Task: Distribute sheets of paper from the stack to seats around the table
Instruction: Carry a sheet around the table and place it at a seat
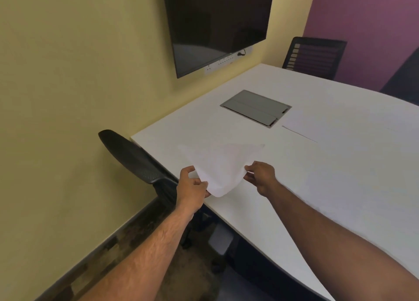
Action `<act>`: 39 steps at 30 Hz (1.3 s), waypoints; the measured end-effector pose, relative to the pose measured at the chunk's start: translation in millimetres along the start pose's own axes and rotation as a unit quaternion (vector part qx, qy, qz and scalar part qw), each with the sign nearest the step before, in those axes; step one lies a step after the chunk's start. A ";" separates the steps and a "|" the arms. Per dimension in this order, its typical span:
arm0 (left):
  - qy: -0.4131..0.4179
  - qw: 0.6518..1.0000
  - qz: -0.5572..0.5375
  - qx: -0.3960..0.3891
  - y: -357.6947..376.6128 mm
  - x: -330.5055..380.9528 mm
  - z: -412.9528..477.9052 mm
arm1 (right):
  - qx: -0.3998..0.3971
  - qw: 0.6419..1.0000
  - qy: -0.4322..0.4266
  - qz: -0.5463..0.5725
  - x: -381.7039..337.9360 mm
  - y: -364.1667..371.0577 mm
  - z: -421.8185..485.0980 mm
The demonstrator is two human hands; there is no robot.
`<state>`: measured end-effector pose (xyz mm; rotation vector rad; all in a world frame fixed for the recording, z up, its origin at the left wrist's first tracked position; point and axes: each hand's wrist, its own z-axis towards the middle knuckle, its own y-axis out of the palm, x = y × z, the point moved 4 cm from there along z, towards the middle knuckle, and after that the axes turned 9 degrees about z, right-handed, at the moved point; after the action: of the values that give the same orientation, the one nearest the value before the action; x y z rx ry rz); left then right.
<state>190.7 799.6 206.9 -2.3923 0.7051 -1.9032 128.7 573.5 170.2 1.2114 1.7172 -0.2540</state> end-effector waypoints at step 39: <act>-0.062 0.974 0.201 -0.082 -75.6 -37.7 413.9 | 0.094 0.995 0.024 -0.007 60.9 173.8 244.4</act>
<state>593.6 769.1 83.7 -2.2058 1.2645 -1.5751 411.7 538.1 59.4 1.3508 1.7746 -0.4066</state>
